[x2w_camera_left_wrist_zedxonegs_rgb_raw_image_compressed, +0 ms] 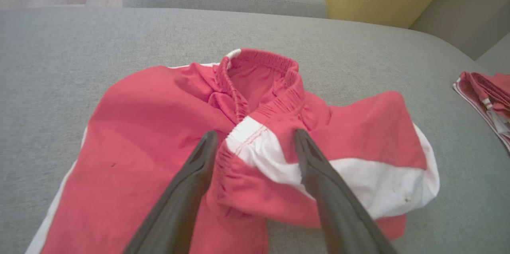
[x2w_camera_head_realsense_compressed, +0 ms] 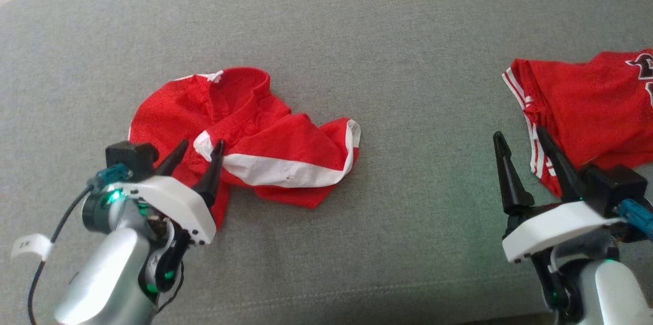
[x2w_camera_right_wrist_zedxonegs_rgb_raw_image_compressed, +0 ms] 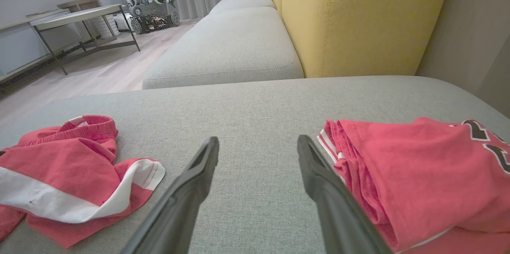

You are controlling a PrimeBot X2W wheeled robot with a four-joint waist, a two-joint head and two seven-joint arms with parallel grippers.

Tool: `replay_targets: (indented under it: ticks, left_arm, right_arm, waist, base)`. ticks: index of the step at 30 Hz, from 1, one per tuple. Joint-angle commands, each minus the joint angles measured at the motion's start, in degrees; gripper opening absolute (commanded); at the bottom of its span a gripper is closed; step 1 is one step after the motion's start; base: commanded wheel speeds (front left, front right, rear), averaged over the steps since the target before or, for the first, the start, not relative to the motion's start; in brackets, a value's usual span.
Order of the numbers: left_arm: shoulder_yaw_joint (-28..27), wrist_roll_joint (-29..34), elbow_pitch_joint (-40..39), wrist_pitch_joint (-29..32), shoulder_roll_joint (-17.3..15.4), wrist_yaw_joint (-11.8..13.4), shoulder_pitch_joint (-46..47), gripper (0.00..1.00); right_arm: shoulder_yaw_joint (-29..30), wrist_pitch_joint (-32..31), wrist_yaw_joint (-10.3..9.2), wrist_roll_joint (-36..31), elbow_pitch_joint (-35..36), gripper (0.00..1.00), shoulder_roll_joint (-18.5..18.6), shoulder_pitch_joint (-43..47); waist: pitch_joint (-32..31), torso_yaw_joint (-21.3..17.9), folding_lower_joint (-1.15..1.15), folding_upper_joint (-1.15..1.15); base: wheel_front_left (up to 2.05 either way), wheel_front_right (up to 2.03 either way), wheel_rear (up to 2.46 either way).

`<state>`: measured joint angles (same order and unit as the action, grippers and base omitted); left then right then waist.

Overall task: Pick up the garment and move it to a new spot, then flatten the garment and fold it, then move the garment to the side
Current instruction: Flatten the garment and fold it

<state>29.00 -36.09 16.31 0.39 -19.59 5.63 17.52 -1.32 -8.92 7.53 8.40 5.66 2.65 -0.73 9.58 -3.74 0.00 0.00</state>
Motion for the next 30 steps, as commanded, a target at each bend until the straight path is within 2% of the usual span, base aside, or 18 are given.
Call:
replay_targets:
  ticks: [1,2,3,4,16,20,30]
  left_arm:
    - [-2.33,-0.39,-0.52,-0.68,-1.13,-0.41,3.47,1.00]
    - [-2.36,-0.61,0.13,-0.76,-1.07,-0.68,3.64,0.94]
    - [-2.39,-0.76,0.63,-0.92,-1.04,-0.93,3.82,0.41]
    - [-2.45,-0.99,1.00,-1.13,-0.97,-1.23,3.94,0.00]
    - [-2.37,-0.26,0.89,-3.54,-1.24,-1.50,5.22,0.00]
    - [-1.97,0.16,0.35,-3.76,-0.81,-1.41,6.49,0.00]
    - [-0.23,1.00,0.91,-4.55,1.75,-2.68,11.74,0.00]
  right_arm:
    - [-1.24,0.32,-0.04,0.05,1.76,1.00,0.22,-2.62]
    - [-1.20,0.38,-0.04,0.08,1.68,1.00,0.22,-2.68]
    - [-1.16,0.44,-0.04,0.11,1.62,1.00,0.22,-2.75]
    - [-1.08,0.51,-0.04,0.15,1.58,1.00,0.22,-2.81]
    - [-2.70,1.07,-0.04,-0.08,-1.31,1.00,0.22,-5.04]
    - [-5.66,1.34,-0.04,0.48,-6.14,1.00,0.22,-8.45]
    - [-15.40,3.70,-0.04,4.01,-23.92,1.00,0.22,-20.24]
  waist:
    - [0.25,-0.28,0.00,0.00]
    - [0.35,-0.37,0.00,0.00]
    - [0.46,-0.42,0.00,0.00]
    - [0.56,-0.45,0.00,0.00]
    - [1.40,0.70,0.00,0.00]
    - [2.66,2.09,0.00,0.00]
    - [7.44,6.38,0.00,0.00]
  base:
    - [0.00,0.00,0.00]
    - [0.00,0.00,0.00]
    - [0.00,0.00,0.00]
    - [0.00,0.00,0.00]
    - [0.00,0.00,0.00]
    - [0.00,0.00,0.00]
    - [0.00,0.00,0.00]
